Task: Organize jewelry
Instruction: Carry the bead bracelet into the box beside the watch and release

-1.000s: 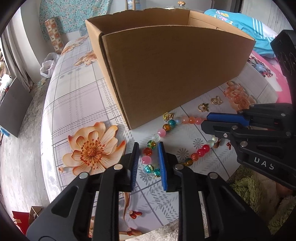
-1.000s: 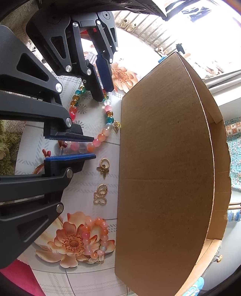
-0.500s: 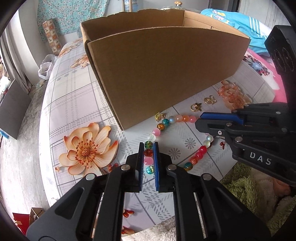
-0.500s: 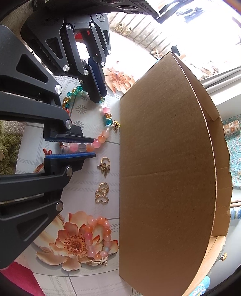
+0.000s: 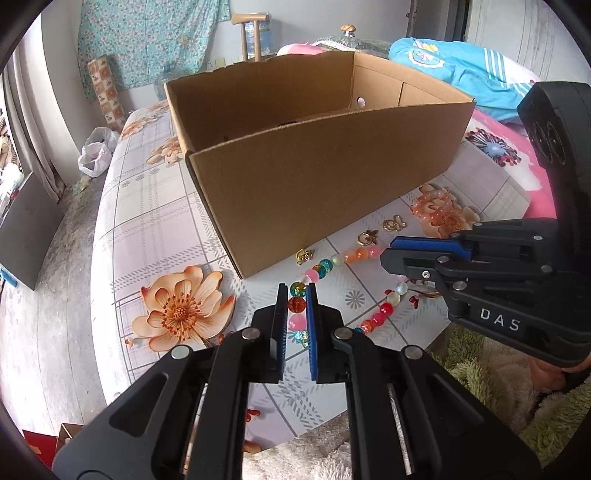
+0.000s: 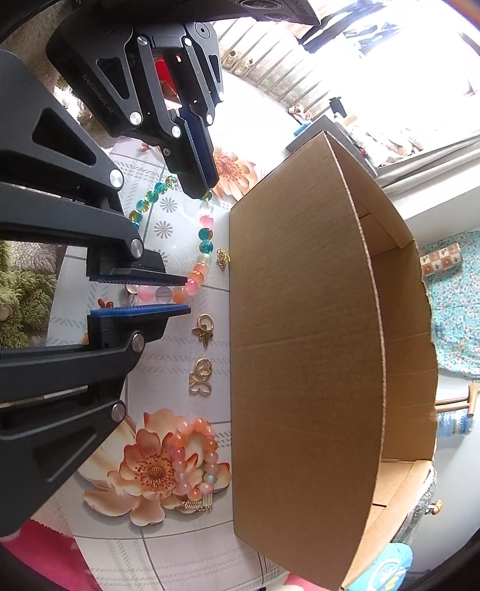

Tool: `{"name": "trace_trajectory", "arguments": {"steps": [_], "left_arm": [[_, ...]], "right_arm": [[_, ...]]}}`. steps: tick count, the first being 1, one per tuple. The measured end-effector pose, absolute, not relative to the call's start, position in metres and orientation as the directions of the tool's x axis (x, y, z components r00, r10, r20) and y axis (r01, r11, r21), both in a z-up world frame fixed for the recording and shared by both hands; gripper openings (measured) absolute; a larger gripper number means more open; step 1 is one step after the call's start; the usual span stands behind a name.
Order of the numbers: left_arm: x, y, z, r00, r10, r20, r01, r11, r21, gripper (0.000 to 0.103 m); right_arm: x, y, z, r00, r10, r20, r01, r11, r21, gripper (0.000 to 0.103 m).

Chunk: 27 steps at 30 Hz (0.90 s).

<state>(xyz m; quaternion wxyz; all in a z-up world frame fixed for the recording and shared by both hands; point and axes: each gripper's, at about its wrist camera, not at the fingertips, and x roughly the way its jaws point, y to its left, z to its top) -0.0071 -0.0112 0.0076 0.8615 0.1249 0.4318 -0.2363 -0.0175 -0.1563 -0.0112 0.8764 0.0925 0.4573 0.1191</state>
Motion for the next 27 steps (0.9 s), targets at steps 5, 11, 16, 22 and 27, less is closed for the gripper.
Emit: {"name": "trace_trajectory", "arguments": {"steps": [5, 11, 16, 22, 27], "left_arm": [[-0.016, -0.008, 0.012, 0.524, -0.315, -0.791, 0.523, 0.852, 0.008, 0.008], [-0.022, -0.01, 0.018, 0.537, -0.328, -0.777, 0.532, 0.847, 0.009, 0.008], [-0.023, -0.009, 0.026, 0.546, -0.357, -0.758, 0.54, 0.842, -0.008, 0.008], [-0.02, -0.006, 0.057, 0.559, -0.453, -0.694, 0.58, 0.812, -0.063, 0.008], [-0.014, -0.012, 0.098, 0.585, -0.54, -0.605, 0.636, 0.768, -0.071, 0.008]], "right_arm": [[-0.028, -0.163, -0.006, 0.578, 0.291, -0.762, -0.119, 0.954, 0.274, 0.01], [-0.04, -0.171, 0.001, 0.6, 0.289, -0.746, -0.116, 0.954, 0.276, 0.01], [-0.048, -0.172, 0.009, 0.623, 0.287, -0.728, -0.118, 0.954, 0.274, 0.01], [-0.056, -0.181, 0.039, 0.68, 0.296, -0.671, -0.137, 0.95, 0.28, 0.01], [-0.06, -0.196, 0.079, 0.747, 0.306, -0.59, -0.165, 0.945, 0.282, 0.01]]}}
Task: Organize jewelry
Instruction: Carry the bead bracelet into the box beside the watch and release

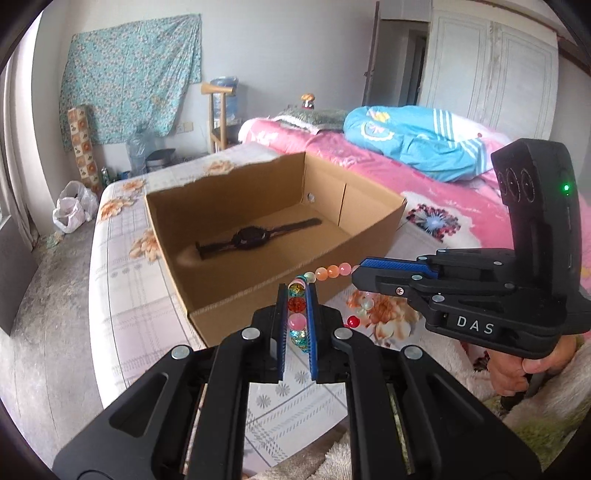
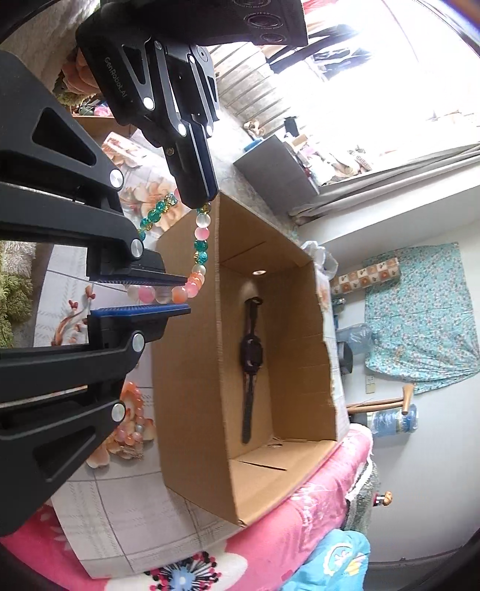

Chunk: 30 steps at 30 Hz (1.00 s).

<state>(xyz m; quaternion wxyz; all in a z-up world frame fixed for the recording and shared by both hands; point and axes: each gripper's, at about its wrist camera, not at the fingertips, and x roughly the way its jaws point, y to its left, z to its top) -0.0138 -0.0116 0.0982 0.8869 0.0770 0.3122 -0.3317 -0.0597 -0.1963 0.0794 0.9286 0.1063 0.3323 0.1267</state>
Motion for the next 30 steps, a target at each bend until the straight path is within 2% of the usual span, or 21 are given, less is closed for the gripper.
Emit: {"name": "trace_trajectory", "arguments": {"steps": [4, 7, 10, 15, 20, 23, 26, 30], "left_arm": [[0.006, -0.021, 0.125, 0.59, -0.584, -0.558, 0.658, 0.748, -0.088, 0.008], [0.035, -0.028, 0.128, 0.579, -0.582, -0.571, 0.65, 0.752, -0.108, 0.008], [0.072, -0.035, 0.114, 0.575, -0.517, -0.633, 0.616, 0.784, -0.081, 0.008], [0.127, -0.035, 0.081, 0.525, -0.395, -0.754, 0.569, 0.822, -0.035, 0.008], [0.15, -0.035, 0.054, 0.487, -0.305, -0.818, 0.571, 0.82, 0.034, 0.009], [0.152, -0.038, 0.051, 0.49, -0.291, -0.822, 0.583, 0.81, 0.061, 0.01], [0.154, -0.038, 0.052, 0.494, -0.288, -0.82, 0.581, 0.811, 0.066, 0.016], [0.152, -0.032, 0.059, 0.501, -0.307, -0.809, 0.574, 0.818, 0.045, 0.016]], "right_arm": [[-0.041, -0.208, 0.11, 0.776, 0.335, -0.534, -0.196, 0.934, 0.3, 0.01], [-0.008, -0.211, 0.123, 0.767, 0.357, -0.533, -0.22, 0.927, 0.304, 0.01], [0.039, -0.208, 0.12, 0.699, 0.399, -0.594, -0.237, 0.912, 0.334, 0.01], [0.117, -0.195, 0.082, 0.49, 0.47, -0.734, -0.194, 0.88, 0.434, 0.01], [0.166, -0.181, 0.042, 0.307, 0.487, -0.818, -0.139, 0.873, 0.468, 0.01], [0.175, -0.176, 0.032, 0.277, 0.483, -0.831, -0.118, 0.875, 0.469, 0.01], [0.176, -0.176, 0.031, 0.276, 0.494, -0.825, -0.102, 0.868, 0.486, 0.011], [0.172, -0.181, 0.038, 0.316, 0.508, -0.801, -0.091, 0.857, 0.507, 0.011]]}}
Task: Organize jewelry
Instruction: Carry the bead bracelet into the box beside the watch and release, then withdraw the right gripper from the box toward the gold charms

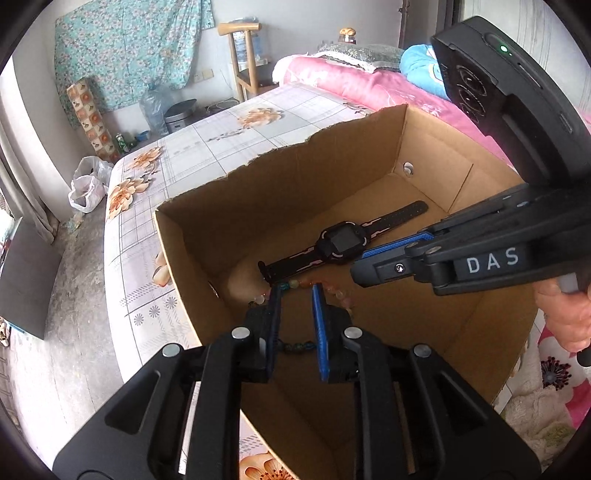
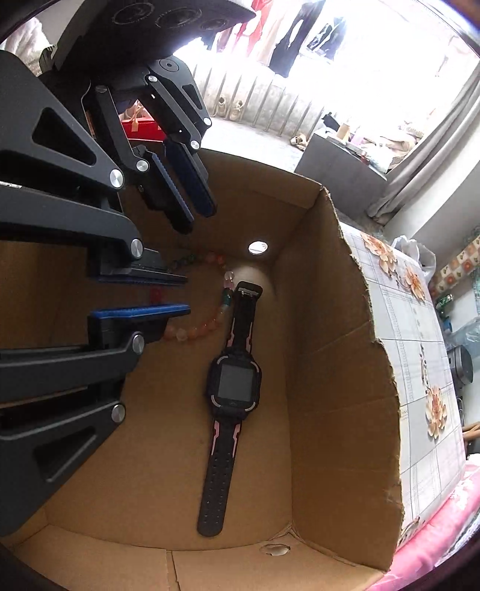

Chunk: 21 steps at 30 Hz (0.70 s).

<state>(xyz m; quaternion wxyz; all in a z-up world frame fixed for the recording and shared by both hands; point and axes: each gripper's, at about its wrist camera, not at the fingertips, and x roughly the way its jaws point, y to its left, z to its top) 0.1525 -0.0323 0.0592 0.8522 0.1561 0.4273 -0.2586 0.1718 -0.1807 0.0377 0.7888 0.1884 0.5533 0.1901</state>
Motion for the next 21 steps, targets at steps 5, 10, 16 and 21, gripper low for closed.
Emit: {"name": "trace_trajectory", "arguments": {"steps": [5, 10, 16, 21], "left_arm": [[0.14, -0.015, 0.078, 0.534, -0.369, -0.761, 0.562, 0.827, -0.007, 0.025], [0.122, 0.01, 0.093, 0.563, -0.411, -0.717, 0.522, 0.849, -0.077, 0.032], [0.097, 0.032, 0.101, 0.596, -0.412, -0.689, 0.476, 0.873, -0.109, 0.042], [0.077, 0.04, 0.102, 0.615, -0.395, -0.683, 0.459, 0.883, -0.097, 0.053]], "right_arm": [[0.149, -0.191, 0.054, 0.422, 0.505, -0.753, -0.104, 0.852, 0.513, 0.017], [0.121, -0.196, 0.067, 0.53, 0.45, -0.719, -0.092, 0.873, 0.479, 0.033], [0.096, -0.196, 0.081, 0.591, 0.413, -0.692, -0.099, 0.889, 0.446, 0.047], [0.073, -0.19, 0.098, 0.636, 0.366, -0.679, -0.124, 0.918, 0.378, 0.064]]}}
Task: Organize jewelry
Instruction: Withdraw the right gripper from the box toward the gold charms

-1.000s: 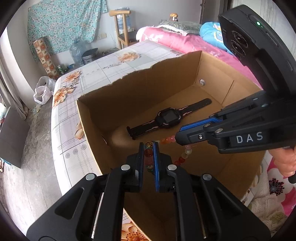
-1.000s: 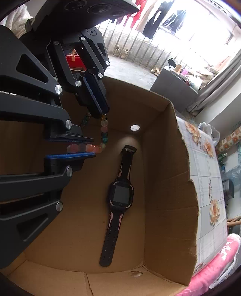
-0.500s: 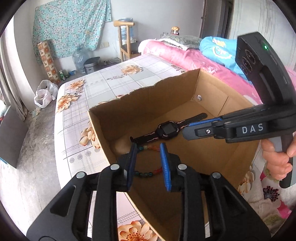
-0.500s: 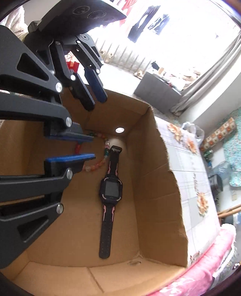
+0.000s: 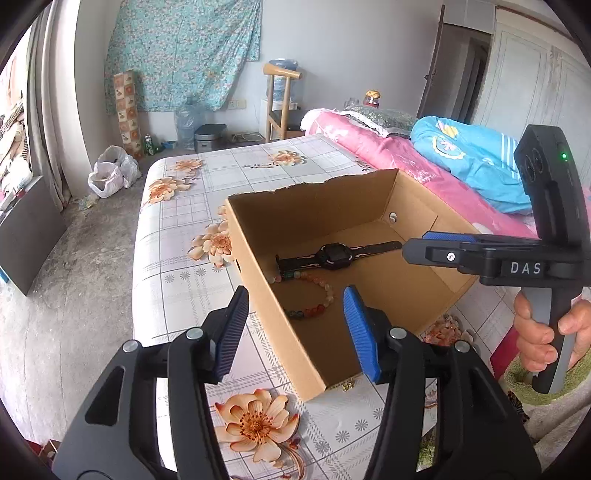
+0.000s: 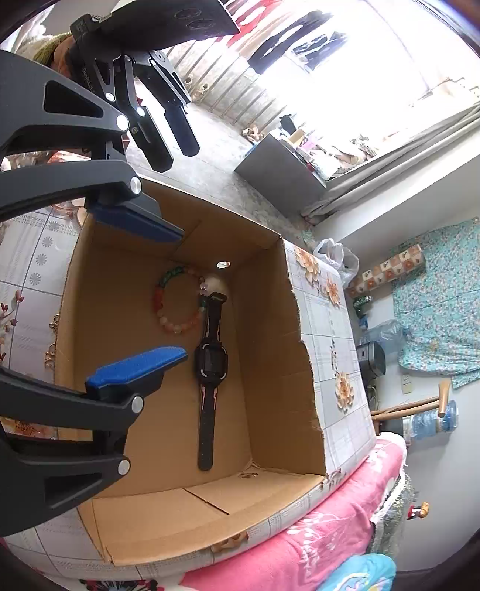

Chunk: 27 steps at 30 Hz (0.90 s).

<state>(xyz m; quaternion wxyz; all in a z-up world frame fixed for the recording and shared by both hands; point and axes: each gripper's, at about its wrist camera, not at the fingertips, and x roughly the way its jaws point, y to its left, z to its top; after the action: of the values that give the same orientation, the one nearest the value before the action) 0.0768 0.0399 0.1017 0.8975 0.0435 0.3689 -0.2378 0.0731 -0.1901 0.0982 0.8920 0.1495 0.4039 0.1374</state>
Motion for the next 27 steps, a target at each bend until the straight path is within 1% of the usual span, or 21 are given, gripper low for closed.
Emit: {"name": "trace_trajectory", "arguments": {"steps": [2, 6, 7, 9, 14, 19, 22, 24, 27], "left_arm": [[0.071, 0.044, 0.102, 0.622, -0.388, -0.68, 0.451, 0.888, -0.094, 0.055], [0.055, 0.053, 0.103, 0.636, -0.377, -0.673, 0.436, 0.895, -0.089, 0.058], [0.052, 0.055, 0.101, 0.64, -0.373, -0.672, 0.432, 0.898, -0.087, 0.058], [0.046, 0.058, 0.098, 0.642, -0.365, -0.674, 0.427, 0.901, -0.082, 0.059], [0.036, 0.067, 0.084, 0.633, -0.352, -0.69, 0.408, 0.909, -0.088, 0.059], [0.029, 0.072, 0.067, 0.62, -0.336, -0.709, 0.395, 0.915, -0.088, 0.059], [0.023, 0.072, 0.056, 0.614, -0.325, -0.719, 0.391, 0.917, -0.081, 0.059], [0.018, 0.07, 0.046, 0.605, -0.319, -0.729, 0.395, 0.916, -0.073, 0.059], [0.011, 0.061, 0.03, 0.588, -0.31, -0.747, 0.415, 0.908, -0.05, 0.059]], "right_arm": [[0.065, -0.187, 0.106, 0.662, 0.34, -0.668, -0.13, 0.93, 0.345, 0.068], [0.046, -0.181, 0.124, 0.722, 0.253, -0.645, -0.116, 0.962, 0.247, 0.084], [0.041, -0.179, 0.128, 0.736, 0.229, -0.638, -0.113, 0.97, 0.217, 0.086], [0.03, -0.178, 0.136, 0.763, 0.191, -0.618, -0.104, 0.979, 0.173, 0.095], [0.003, -0.178, 0.15, 0.812, 0.08, -0.578, -0.05, 0.996, 0.067, 0.096], [-0.018, -0.195, 0.147, 0.808, -0.023, -0.588, 0.017, 1.0, -0.016, 0.096], [-0.029, -0.212, 0.137, 0.799, -0.111, -0.591, 0.084, 0.994, -0.072, 0.096], [-0.038, -0.221, 0.127, 0.803, -0.092, -0.589, 0.068, 0.996, -0.064, 0.096], [-0.052, -0.229, 0.11, 0.801, 0.021, -0.598, -0.01, 1.0, 0.022, 0.096]]}}
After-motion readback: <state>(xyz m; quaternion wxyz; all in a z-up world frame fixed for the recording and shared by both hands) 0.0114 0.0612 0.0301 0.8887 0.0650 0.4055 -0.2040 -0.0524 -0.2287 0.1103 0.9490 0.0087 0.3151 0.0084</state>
